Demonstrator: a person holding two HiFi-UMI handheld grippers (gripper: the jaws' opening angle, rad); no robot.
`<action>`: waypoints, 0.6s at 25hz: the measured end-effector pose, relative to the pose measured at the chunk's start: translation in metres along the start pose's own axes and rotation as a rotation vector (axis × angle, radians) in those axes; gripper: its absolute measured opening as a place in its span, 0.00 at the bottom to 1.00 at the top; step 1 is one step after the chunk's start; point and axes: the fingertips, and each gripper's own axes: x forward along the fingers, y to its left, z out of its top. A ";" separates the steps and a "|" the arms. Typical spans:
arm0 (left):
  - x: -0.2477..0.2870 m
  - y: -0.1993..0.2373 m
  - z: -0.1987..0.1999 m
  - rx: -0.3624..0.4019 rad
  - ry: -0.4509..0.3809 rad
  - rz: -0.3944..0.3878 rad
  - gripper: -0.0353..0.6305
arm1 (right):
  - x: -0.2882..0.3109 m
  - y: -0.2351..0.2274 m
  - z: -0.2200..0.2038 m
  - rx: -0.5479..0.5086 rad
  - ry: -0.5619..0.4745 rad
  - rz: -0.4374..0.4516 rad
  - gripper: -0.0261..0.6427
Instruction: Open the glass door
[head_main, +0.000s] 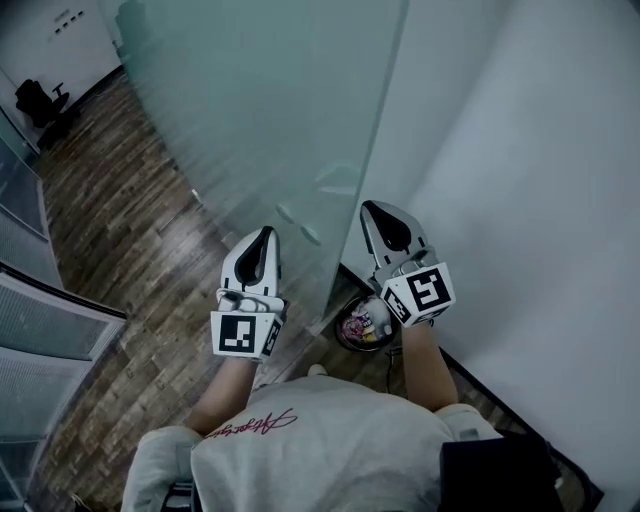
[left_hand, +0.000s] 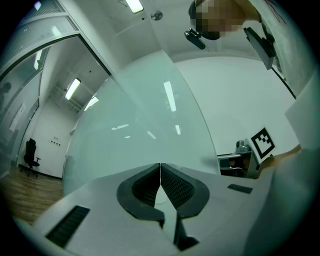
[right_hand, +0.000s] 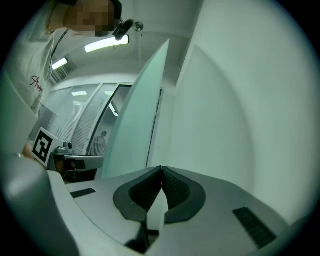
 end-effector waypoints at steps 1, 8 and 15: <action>0.004 -0.003 -0.001 -0.006 -0.007 -0.012 0.08 | -0.006 -0.002 0.003 -0.014 -0.005 -0.050 0.06; 0.024 -0.028 0.011 -0.033 -0.030 -0.111 0.08 | -0.043 -0.007 0.022 -0.023 -0.015 -0.264 0.06; 0.032 -0.050 0.014 -0.055 -0.033 -0.194 0.08 | -0.070 -0.009 0.025 -0.040 0.004 -0.419 0.06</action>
